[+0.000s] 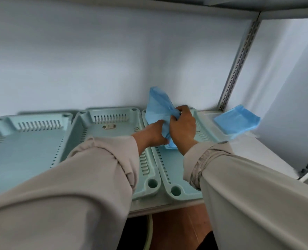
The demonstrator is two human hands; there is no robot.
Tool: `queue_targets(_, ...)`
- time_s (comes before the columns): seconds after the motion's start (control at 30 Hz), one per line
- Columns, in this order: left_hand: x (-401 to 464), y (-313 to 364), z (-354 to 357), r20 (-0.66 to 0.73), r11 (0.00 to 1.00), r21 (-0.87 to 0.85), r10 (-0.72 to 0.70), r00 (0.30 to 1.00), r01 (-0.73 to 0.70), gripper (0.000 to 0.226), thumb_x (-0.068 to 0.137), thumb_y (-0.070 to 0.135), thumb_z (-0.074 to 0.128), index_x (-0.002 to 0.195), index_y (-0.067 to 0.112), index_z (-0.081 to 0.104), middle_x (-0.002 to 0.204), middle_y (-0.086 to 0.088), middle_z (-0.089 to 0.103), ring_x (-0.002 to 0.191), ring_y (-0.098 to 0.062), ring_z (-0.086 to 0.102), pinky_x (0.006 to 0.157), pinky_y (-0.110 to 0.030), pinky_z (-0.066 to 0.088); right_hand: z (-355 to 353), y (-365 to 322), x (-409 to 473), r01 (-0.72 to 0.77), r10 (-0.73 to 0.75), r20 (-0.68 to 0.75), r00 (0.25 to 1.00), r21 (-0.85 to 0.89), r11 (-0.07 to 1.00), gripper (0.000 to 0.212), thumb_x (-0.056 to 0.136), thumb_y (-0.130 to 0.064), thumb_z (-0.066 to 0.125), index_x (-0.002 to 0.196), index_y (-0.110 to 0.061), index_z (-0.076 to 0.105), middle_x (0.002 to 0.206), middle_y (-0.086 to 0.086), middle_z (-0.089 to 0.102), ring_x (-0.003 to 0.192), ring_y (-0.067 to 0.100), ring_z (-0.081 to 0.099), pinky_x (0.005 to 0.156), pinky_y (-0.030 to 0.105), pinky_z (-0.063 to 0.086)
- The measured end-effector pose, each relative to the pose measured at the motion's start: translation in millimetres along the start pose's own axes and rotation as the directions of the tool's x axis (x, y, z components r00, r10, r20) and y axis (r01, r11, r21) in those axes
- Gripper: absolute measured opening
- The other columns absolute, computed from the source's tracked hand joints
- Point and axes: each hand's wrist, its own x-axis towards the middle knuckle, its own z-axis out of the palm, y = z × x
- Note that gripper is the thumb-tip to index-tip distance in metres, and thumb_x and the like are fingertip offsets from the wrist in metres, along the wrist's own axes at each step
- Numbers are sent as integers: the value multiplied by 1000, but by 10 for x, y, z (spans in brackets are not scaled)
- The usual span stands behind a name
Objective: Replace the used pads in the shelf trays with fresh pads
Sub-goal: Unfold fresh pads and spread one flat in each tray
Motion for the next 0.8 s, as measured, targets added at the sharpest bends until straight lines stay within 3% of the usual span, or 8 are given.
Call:
queue_targets(0.13,83,-68,140,-11,998,66,-9,1000,10,74,86,26,65,146,12,25,140,-11,46,130,-29,42,103,-34,36,39,143,80,-185,178,206,962,17,983,32,85,-12,52,117,-8,54,115,14,62,106,32,59,87,36,50)
queue_targets(0.2,178,-93,205,10,995,93,-26,1000,25,80,83,32,67,148,16,22,144,-13,39,134,-30,36,105,-36,35,20,227,161,-394,353,313,881,74,916,33,87,-8,48,118,-4,56,118,19,61,106,36,59,85,46,55)
queue_targets(0.27,283,-124,279,25,990,130,-68,997,64,87,78,39,71,147,20,22,145,-15,33,135,-33,34,107,-40,34,40,377,237,-531,465,388,796,76,844,33,91,-4,44,121,3,56,116,21,60,101,33,58,81,44,55)
queue_targets(0.33,318,-166,345,31,973,213,-101,994,92,92,75,41,73,148,20,20,147,-17,26,137,-34,28,110,-41,31,97,532,260,-479,454,391,801,-38,877,34,93,-3,42,123,9,54,110,25,58,95,28,53,81,34,47)
queue_targets(0.43,386,-281,468,16,943,315,-122,992,111,90,78,35,72,148,21,17,149,-17,17,139,-36,20,113,-45,31,197,770,240,-370,405,387,828,-165,914,31,86,-8,52,113,5,60,106,23,61,106,38,59,89,39,48)
queue_targets(0.5,451,-343,514,1,939,321,-125,992,118,81,82,29,66,147,22,18,148,-16,15,139,-38,19,110,-48,35,244,922,243,-370,423,379,823,-208,906,45,80,-18,63,121,0,54,118,22,59,113,39,56,98,45,46)
queue_targets(0.63,541,-380,513,-4,937,331,-115,993,110,66,90,28,51,147,18,20,149,-19,17,140,-39,18,114,-48,29,200,998,209,-357,457,341,822,-317,879,69,72,-39,75,125,-6,48,124,17,57,113,35,56,99,44,46)
queue_targets(0.8,592,-345,572,-45,941,325,-88,995,98,45,96,32,37,139,18,35,142,-19,32,135,-39,27,109,-52,32,148,1046,211,-285,454,353,818,-437,853,52,77,-21,74,120,-5,51,124,14,57,115,32,56,93,35,46)
